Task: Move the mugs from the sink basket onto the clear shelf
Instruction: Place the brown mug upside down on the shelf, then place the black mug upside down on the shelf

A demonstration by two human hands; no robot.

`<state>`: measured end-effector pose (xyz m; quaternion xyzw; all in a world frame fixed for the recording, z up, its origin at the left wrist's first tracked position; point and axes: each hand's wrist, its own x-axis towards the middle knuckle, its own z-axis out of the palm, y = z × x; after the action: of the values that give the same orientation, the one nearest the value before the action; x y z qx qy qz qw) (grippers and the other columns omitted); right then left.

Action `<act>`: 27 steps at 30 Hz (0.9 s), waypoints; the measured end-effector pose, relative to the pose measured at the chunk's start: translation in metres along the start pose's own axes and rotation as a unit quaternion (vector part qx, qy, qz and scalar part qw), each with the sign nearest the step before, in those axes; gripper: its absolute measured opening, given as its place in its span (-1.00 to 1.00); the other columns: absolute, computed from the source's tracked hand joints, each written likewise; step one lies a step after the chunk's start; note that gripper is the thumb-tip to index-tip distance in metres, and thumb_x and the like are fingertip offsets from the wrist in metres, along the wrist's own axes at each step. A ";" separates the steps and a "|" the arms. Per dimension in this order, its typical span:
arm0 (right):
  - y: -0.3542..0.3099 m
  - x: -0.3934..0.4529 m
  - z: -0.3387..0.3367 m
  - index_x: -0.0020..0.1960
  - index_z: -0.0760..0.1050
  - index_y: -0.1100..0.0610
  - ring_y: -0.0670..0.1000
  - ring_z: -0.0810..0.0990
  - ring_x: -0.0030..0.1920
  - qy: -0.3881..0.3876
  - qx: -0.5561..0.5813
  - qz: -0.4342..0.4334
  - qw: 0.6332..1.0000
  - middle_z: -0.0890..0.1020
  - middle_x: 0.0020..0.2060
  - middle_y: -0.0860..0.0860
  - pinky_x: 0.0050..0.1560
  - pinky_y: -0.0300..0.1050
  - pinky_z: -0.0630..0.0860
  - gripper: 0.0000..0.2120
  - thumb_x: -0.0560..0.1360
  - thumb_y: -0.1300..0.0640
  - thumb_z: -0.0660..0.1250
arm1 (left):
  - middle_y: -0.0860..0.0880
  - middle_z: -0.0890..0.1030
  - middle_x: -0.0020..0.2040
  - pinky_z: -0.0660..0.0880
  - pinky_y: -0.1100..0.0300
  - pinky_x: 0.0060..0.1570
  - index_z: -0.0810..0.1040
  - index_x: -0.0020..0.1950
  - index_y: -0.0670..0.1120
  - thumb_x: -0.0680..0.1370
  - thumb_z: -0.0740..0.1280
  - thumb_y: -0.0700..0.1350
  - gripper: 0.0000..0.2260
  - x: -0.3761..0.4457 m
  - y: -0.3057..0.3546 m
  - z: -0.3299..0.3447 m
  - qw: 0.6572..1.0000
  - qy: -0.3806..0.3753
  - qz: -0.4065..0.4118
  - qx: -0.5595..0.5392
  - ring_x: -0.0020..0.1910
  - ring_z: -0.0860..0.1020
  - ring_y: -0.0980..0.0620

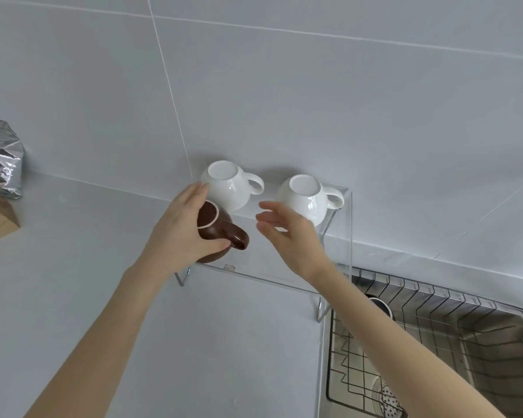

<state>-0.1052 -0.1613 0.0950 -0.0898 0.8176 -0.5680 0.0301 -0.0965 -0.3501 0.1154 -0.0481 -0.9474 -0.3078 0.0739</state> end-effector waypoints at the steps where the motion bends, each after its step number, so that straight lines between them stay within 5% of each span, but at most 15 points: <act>1: 0.002 -0.005 -0.014 0.18 0.45 0.06 -0.11 0.56 0.02 0.022 0.008 -0.008 1.000 0.62 -0.02 0.00 -0.10 -0.60 0.41 -0.74 0.49 0.19 0.28 | 0.00 0.34 0.40 0.32 0.13 0.20 0.23 0.39 -0.06 0.22 0.52 -0.04 -0.19 -0.002 0.014 0.006 0.999 0.023 0.030 0.014 0.34 0.30 0.03; 5: 0.015 -0.033 -0.079 0.00 0.53 -0.06 -0.07 0.62 0.01 0.102 0.023 -0.013 0.994 0.66 -0.06 -0.08 0.05 -0.15 0.54 -0.81 0.49 0.20 0.28 | -0.05 0.44 0.34 0.26 0.29 0.18 0.32 0.36 -0.09 0.32 0.48 -0.06 -0.35 -0.015 0.078 0.041 0.991 0.027 0.122 -0.052 0.29 0.41 -0.01; 12: 0.072 -0.095 -0.153 -0.12 0.55 -0.09 0.04 0.62 0.00 0.188 -0.002 0.086 0.978 0.66 -0.12 -0.05 0.10 0.04 0.55 -0.76 0.49 0.24 0.25 | -0.05 0.47 0.32 0.31 0.18 0.30 0.35 0.34 -0.08 0.42 0.39 -0.05 -0.49 -0.039 0.156 0.131 0.959 -0.148 0.193 -0.143 0.28 0.42 0.02; 20: 0.157 -0.145 -0.184 0.07 0.55 0.10 -0.10 0.58 -0.03 0.174 -0.074 0.217 0.958 0.66 -0.03 -0.01 0.06 -0.25 0.47 -0.81 0.47 0.19 0.30 | -0.11 0.31 0.42 0.24 0.10 0.33 0.17 0.42 -0.14 0.40 0.40 -0.15 -0.34 -0.045 0.169 0.236 0.933 -0.322 0.156 -0.035 0.37 0.30 -0.07; 27: 0.212 -0.157 -0.160 0.22 0.46 0.14 0.03 0.55 0.13 0.080 -0.113 0.307 0.942 0.61 0.12 0.08 0.15 -0.15 0.42 -0.65 0.45 0.12 0.32 | -0.21 0.15 0.46 0.25 0.01 0.39 0.02 0.44 -0.18 0.33 0.46 -0.24 -0.17 -0.046 0.142 0.295 0.921 -0.376 0.084 0.065 0.42 0.19 -0.15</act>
<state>0.0004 0.0868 -0.0550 0.2084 0.8639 -0.4408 0.1267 -0.0643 -0.0639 -0.0466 -0.2344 -0.9159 -0.1979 -0.2588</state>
